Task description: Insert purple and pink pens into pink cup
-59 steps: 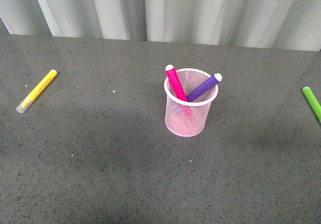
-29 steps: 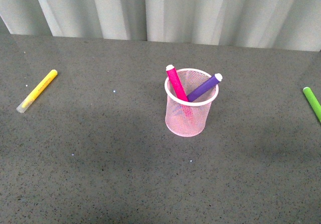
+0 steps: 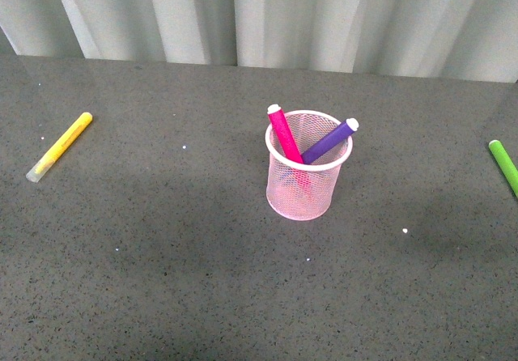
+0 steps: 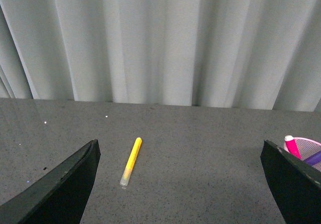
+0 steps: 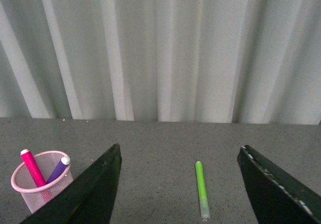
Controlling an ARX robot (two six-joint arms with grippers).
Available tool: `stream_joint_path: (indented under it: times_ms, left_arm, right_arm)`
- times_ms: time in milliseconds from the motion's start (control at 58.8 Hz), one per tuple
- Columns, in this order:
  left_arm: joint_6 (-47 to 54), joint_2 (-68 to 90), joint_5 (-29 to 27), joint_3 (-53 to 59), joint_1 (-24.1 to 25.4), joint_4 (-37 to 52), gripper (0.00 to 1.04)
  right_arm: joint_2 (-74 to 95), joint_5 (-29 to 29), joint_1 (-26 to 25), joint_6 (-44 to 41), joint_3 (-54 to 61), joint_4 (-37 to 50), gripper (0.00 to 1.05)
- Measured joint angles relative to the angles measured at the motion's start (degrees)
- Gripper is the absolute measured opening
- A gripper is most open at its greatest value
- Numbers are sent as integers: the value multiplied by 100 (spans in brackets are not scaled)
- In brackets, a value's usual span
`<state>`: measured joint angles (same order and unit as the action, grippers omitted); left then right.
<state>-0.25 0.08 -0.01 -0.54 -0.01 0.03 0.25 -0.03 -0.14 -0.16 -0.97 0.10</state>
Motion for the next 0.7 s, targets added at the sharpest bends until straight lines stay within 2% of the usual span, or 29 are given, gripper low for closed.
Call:
stream_joint_path:
  times_ms: [68, 136, 697]
  left_arm:
    - [0, 0, 0, 0, 0, 0, 98]
    - [0, 0, 0, 0, 0, 0, 98]
    - [0, 0, 0, 2, 0, 0, 98]
  right_arm:
    - [0, 0, 0, 4, 0, 0, 100]
    - [0, 0, 0, 2, 0, 0, 97]
    - [0, 0, 0, 4, 0, 0, 98]
